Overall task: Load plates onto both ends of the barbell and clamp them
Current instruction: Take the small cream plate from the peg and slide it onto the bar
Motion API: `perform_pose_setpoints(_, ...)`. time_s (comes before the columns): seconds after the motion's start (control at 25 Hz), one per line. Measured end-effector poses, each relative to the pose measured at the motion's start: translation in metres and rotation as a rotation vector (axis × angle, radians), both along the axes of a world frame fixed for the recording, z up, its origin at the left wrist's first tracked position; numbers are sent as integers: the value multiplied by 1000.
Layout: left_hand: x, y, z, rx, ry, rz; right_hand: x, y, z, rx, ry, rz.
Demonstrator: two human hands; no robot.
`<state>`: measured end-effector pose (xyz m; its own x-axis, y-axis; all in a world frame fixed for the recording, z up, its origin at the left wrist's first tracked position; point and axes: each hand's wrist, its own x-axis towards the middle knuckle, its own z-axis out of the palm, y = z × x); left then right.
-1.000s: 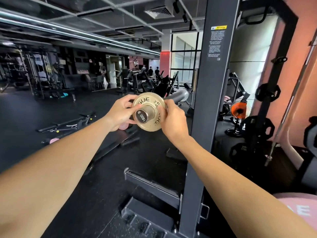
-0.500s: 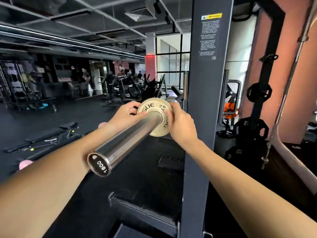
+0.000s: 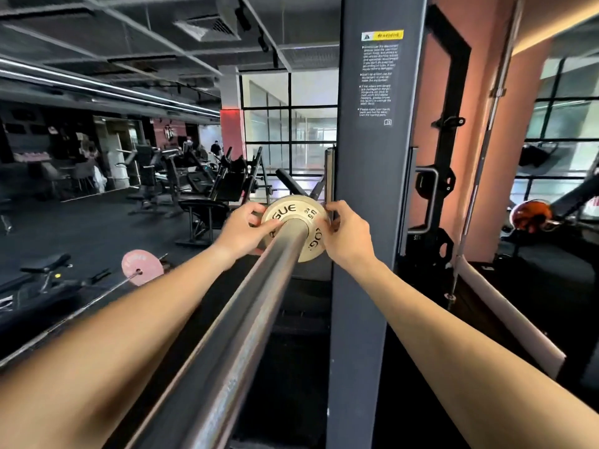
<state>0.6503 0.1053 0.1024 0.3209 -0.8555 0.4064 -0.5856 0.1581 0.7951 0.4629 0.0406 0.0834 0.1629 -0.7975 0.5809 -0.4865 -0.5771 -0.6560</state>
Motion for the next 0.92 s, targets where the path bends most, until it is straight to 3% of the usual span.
perform_pose_setpoints(0.24, 7, -33, 3, 26, 118, -33, 19, -11, 13, 128, 23, -120)
perform_pose_setpoints(0.48, 14, -17, 18, 34, 73, -23, -2, 21, 32, 207, 88, -83)
perform_pose_setpoints(0.76, -39, 51, 113, 69, -276, -139, -63, 80, 84, 115, 181, -71)
perform_pose_setpoints(0.92, -117, 111, 141, 70, -525, -184, -141, 130, 85, 109, 192, -94)
